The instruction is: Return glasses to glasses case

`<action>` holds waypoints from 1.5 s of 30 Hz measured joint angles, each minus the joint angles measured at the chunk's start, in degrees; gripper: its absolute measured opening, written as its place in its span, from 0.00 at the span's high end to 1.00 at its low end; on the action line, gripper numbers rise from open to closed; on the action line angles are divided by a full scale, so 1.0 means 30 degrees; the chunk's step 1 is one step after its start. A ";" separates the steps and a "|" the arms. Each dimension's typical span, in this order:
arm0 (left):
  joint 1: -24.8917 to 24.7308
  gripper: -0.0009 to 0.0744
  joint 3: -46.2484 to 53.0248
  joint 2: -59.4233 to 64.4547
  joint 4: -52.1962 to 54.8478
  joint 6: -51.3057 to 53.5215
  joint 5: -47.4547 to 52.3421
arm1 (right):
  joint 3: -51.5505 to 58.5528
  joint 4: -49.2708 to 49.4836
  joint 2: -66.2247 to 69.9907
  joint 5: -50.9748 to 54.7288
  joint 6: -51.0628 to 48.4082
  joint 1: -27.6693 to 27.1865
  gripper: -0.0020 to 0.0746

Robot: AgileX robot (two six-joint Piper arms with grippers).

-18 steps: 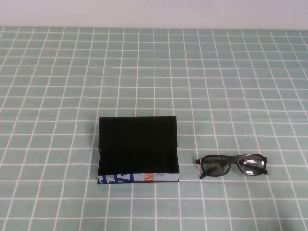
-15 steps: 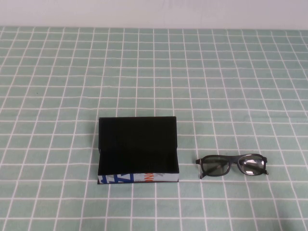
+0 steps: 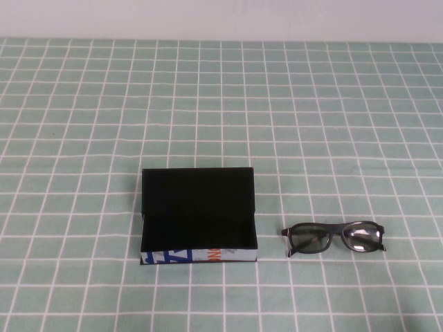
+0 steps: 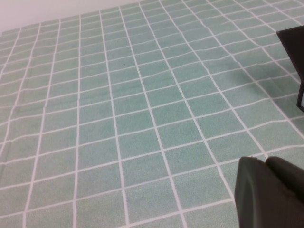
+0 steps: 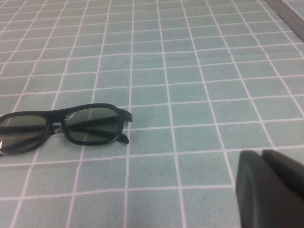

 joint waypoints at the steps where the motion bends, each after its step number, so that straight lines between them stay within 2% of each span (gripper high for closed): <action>1: 0.0000 0.99 0.0000 0.0000 0.0045 0.0000 0.0000 | 0.0000 0.0000 0.0000 0.0000 0.0000 0.0000 0.99; 11: 0.0000 0.99 0.0034 0.0000 0.0233 -0.0190 -0.0451 | 0.0000 -0.0016 0.0000 -0.0304 0.0000 0.0000 0.99; 17: 0.0000 0.99 0.0034 0.0000 0.0242 -0.0307 -0.1840 | 0.0041 -0.0060 0.0000 -0.2195 0.0000 0.0000 0.99; 22: 0.0000 0.99 0.0034 0.0000 0.0307 -0.1125 -0.4600 | 0.0065 -0.0060 0.0000 -0.5622 0.0000 0.0000 0.99; 28: 0.0000 0.99 0.0034 0.0000 0.0307 -0.2925 -0.8702 | 0.0065 -0.0090 0.0000 -1.1876 0.0000 0.0000 0.99; 32: 0.0000 0.99 0.0034 0.0000 0.0319 -0.3029 -0.9026 | 0.0065 -0.0090 0.0000 -1.4597 0.0000 0.0000 0.99; 38: 0.0000 0.99 0.0034 0.0000 0.0352 -0.3029 -0.9506 | 0.0065 -0.0103 0.0000 -1.6244 0.0000 0.0000 0.99; 41: 0.0000 0.99 0.0034 0.0000 0.0352 -0.3977 -1.1634 | 0.0065 -0.0134 0.0000 -1.8207 0.0000 0.0000 0.99; 45: 0.0000 0.99 0.0034 0.0000 0.0352 -0.7054 -1.6510 | 0.0065 -0.0217 -0.0034 -2.2177 0.0036 0.0000 0.99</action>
